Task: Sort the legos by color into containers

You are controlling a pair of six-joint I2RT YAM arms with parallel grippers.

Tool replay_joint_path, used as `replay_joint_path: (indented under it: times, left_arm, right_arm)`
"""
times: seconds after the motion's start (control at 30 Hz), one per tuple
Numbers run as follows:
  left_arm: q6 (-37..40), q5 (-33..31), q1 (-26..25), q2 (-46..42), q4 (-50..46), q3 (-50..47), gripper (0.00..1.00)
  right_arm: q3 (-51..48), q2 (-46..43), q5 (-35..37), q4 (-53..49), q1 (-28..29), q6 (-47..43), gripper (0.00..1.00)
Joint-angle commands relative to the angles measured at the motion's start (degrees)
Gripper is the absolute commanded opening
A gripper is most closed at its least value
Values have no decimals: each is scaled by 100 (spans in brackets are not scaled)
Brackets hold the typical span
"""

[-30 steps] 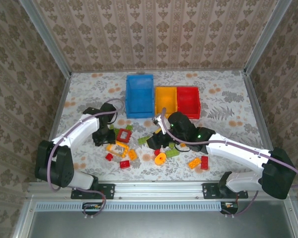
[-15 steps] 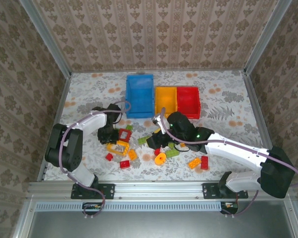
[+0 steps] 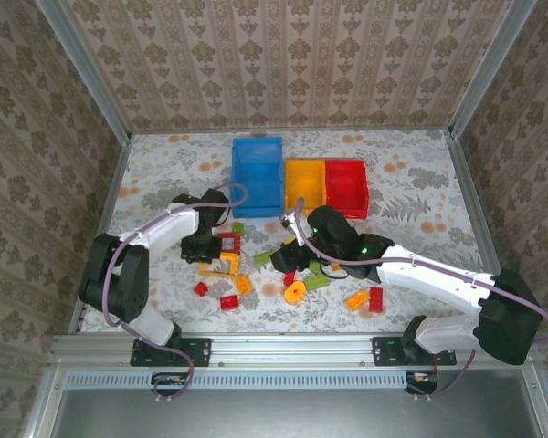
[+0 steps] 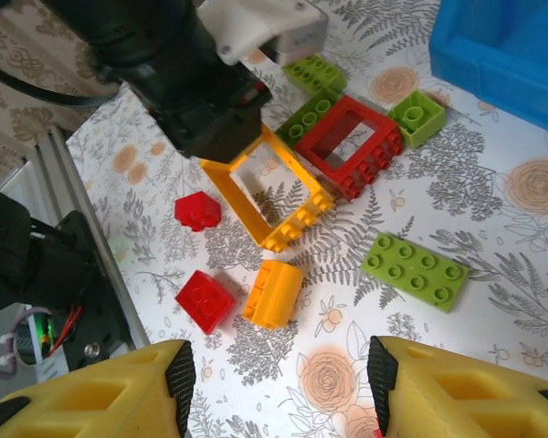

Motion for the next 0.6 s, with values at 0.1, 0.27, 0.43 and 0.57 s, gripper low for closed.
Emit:
replay_joint_path:
  times: [0.1, 0.27, 0.43, 0.57]
  left_arm:
    - [-375, -309, -210, -649, -1286, 1293, 0]
    - [-653, -299, -244, -113, -1328, 2753, 0]
    - [-715, -605, -418, 1146, -1212, 4287, 0]
    - [-765, -860, -493, 2149, -1183, 5272, 0]
  right_arm:
    - [324, -293, 934, -5, -134, 60, 56]
    - [533, -284, 1625, 95, -391, 232, 56]
    - [738, -44, 1704, 154, -790, 439, 56]
    - [815, 36, 1680, 100, -963, 509, 56]
